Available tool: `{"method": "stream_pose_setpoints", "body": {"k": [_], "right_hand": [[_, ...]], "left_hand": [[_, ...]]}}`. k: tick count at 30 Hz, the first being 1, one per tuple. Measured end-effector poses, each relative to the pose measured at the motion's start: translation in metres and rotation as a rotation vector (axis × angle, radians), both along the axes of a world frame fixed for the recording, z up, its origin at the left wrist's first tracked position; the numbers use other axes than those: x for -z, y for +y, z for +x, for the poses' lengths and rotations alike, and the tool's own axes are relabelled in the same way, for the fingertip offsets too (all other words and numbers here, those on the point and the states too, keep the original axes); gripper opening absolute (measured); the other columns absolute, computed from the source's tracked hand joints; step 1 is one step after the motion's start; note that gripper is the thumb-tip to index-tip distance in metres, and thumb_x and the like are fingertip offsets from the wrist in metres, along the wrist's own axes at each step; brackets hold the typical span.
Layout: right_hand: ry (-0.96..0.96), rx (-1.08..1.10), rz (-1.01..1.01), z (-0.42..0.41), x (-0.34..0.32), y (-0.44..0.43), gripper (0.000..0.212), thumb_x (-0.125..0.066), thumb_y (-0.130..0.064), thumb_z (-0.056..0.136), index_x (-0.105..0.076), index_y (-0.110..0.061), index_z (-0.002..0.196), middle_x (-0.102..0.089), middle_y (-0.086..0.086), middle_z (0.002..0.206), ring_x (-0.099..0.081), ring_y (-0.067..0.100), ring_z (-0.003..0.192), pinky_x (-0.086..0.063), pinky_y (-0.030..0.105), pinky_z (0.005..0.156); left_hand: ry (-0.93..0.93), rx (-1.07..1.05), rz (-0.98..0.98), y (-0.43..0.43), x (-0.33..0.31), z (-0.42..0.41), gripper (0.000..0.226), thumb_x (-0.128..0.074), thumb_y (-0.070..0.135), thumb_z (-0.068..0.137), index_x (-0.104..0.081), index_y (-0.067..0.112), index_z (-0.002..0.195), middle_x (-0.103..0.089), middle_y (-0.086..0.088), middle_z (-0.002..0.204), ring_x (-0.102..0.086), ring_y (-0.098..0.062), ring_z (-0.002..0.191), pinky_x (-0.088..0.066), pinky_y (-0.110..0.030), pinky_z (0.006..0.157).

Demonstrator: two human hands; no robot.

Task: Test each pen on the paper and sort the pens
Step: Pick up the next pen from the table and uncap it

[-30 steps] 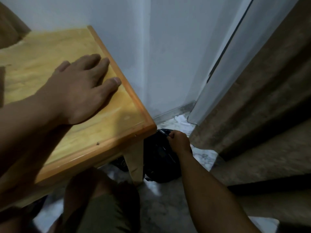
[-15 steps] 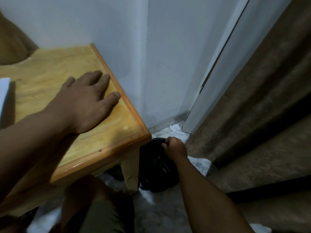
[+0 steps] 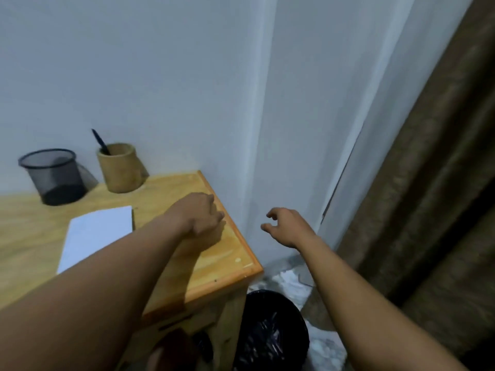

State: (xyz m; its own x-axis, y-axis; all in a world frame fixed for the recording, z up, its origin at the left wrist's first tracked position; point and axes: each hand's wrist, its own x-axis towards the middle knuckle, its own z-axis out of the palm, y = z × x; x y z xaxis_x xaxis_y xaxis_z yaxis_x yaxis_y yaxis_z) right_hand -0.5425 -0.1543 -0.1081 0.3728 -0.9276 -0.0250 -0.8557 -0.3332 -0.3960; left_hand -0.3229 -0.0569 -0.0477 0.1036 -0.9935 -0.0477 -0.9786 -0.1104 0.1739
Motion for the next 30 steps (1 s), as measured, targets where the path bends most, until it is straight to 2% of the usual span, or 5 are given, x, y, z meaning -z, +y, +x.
{"method": "stream_pose_setpoints", "body": {"k": [8,13,18,24,30], "right_hand": [[-0.057,-0.173,-0.061,0.078,-0.102,0.03,0.061,-0.065,-0.05,0.092,-0.053,-0.017,0.142,-0.06,0.007,0.139,-0.059,0.024,0.125,-0.048,0.037,0.099],[-0.049,-0.313,-0.126,0.141,-0.134,0.068,0.067,-0.065,-0.055,0.091,-0.052,-0.016,0.144,-0.058,0.008,0.143,-0.057,0.025,0.129,-0.048,0.04,0.104],[-0.04,-0.422,-0.184,0.2,-0.149,0.108,0.063,-0.062,-0.052,0.092,-0.051,-0.018,0.144,-0.058,0.007,0.144,-0.056,0.026,0.129,-0.048,0.042,0.104],[-0.019,-0.592,-0.226,0.268,-0.152,0.151,0.054,-0.059,-0.049,0.093,-0.058,-0.01,0.13,-0.062,0.011,0.13,-0.056,0.032,0.122,-0.05,0.047,0.098],[0.035,-0.754,-0.176,0.343,-0.137,0.184,0.028,-0.056,-0.052,0.096,-0.062,-0.026,0.1,-0.066,0.0,0.096,-0.058,0.024,0.102,-0.047,0.031,0.072]], "left_hand": [[-0.036,-0.164,-0.148,0.052,-0.074,0.059,0.066,-0.055,0.053,0.091,-0.049,0.013,0.144,-0.053,-0.008,0.146,-0.049,-0.028,0.134,-0.043,-0.038,0.107],[-0.067,-0.269,-0.159,0.114,-0.095,0.107,0.049,-0.057,0.055,0.086,-0.065,0.015,0.114,-0.067,-0.011,0.119,-0.061,-0.03,0.111,-0.048,-0.034,0.083],[-0.062,-0.39,-0.176,0.176,-0.107,0.152,0.052,-0.053,0.054,0.077,-0.067,0.014,0.106,-0.069,-0.005,0.104,-0.059,-0.024,0.088,-0.052,-0.037,0.079],[-0.028,-0.56,-0.203,0.234,-0.094,0.205,0.069,-0.056,0.055,0.087,-0.05,0.015,0.143,-0.056,-0.004,0.143,-0.053,-0.023,0.129,-0.046,-0.04,0.104],[-0.043,-0.652,-0.199,0.273,-0.068,0.251,0.07,-0.056,0.054,0.089,-0.048,0.013,0.144,-0.054,-0.005,0.146,-0.049,-0.024,0.134,-0.044,-0.038,0.107]]}}
